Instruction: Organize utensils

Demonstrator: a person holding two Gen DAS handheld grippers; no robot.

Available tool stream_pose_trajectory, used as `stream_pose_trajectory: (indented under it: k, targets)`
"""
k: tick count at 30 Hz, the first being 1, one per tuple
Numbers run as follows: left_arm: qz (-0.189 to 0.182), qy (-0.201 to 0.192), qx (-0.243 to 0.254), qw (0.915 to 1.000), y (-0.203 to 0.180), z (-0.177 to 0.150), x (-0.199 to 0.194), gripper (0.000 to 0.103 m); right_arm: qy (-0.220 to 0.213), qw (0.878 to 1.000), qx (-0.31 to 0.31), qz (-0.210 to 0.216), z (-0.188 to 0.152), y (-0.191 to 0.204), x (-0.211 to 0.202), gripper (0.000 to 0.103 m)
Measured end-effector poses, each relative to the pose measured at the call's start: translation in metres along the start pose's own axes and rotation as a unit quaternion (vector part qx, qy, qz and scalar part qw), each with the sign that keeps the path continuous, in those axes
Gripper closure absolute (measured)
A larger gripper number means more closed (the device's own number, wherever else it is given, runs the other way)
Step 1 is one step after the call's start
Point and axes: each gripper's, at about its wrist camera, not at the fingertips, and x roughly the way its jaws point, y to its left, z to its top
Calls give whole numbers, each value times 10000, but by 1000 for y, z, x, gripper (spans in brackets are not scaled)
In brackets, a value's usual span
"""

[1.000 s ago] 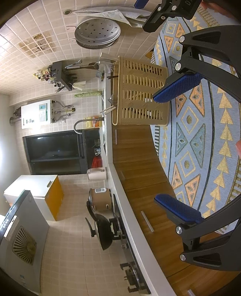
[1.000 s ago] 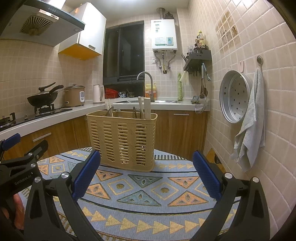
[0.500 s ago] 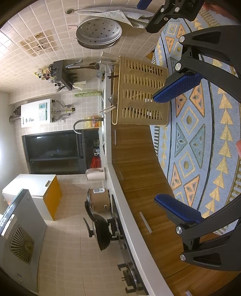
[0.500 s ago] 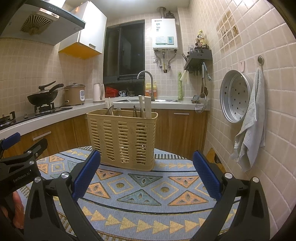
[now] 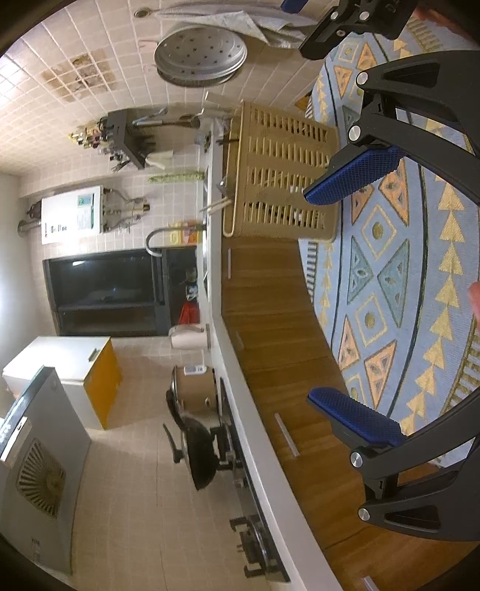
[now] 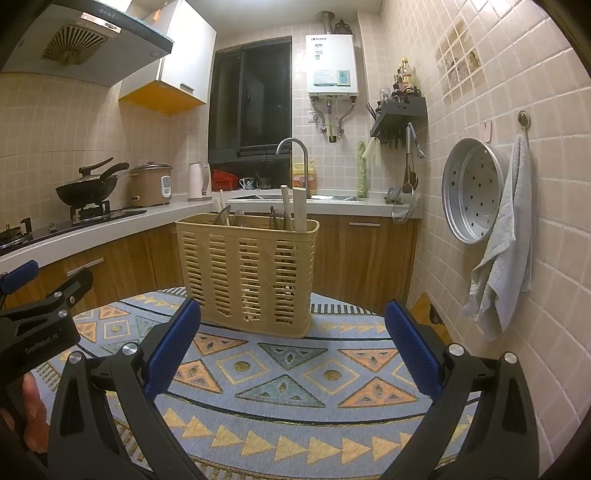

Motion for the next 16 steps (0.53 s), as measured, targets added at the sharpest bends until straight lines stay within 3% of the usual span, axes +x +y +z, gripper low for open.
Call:
stream_pose_trajectory:
  k: [7, 16]
  targets:
    - [96, -112, -150, 9998, 7, 1, -2, 7, 4, 10000, -44, -6, 0, 1, 1, 8]
    - [-192, 22, -159, 9997, 5, 1, 0, 7, 14, 10000, -64, -10, -2, 0, 3, 8]
